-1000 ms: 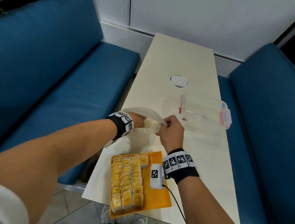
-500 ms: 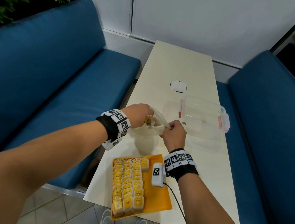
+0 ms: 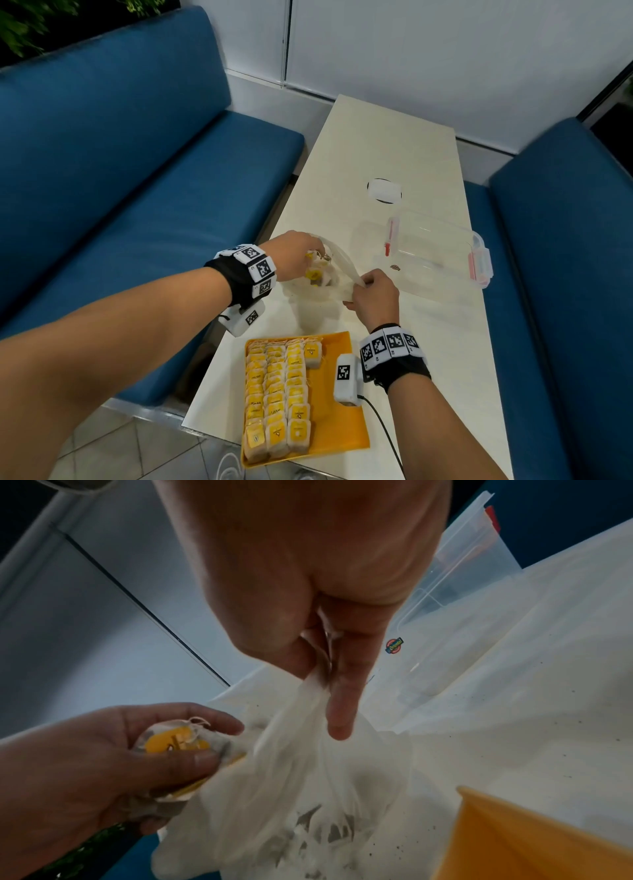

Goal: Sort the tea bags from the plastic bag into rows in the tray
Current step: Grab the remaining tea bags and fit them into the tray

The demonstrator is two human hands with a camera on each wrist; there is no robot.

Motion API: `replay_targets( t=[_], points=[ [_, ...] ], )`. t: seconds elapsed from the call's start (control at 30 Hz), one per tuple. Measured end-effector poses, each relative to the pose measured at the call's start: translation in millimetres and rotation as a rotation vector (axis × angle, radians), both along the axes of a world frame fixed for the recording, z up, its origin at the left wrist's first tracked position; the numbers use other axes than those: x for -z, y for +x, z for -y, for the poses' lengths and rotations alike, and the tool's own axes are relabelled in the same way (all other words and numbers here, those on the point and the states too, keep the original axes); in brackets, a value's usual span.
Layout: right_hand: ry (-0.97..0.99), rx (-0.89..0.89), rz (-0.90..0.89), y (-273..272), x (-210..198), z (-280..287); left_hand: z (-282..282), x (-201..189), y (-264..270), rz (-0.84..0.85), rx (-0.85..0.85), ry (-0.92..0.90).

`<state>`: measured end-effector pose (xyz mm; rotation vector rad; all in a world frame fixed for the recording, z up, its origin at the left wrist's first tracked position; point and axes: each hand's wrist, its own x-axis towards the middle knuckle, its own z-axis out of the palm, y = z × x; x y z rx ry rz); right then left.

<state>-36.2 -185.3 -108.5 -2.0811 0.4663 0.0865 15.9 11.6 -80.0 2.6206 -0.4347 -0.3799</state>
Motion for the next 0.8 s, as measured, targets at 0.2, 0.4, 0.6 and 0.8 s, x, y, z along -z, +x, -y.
replay_targets(
  t=[0.2,0.4,0.6,0.8],
  points=[
    [-0.004,-0.037,-0.033,-3.3,0.9,4.4,-3.9,-4.1,2.8,0.021,-0.057,-0.032],
    [-0.038,-0.085,-0.02,-4.5,-0.7,2.3,18.0,12.9,6.5,-0.009,0.12,0.305],
    [-0.138,-0.176,-0.026,-14.6,6.5,-4.5,30.6,87.1,37.1,-0.055,0.091,0.482],
    [-0.166,-0.21,-0.059,-19.0,11.6,-9.4,59.0,101.4,29.1,-0.065,0.158,0.497]
  ],
)
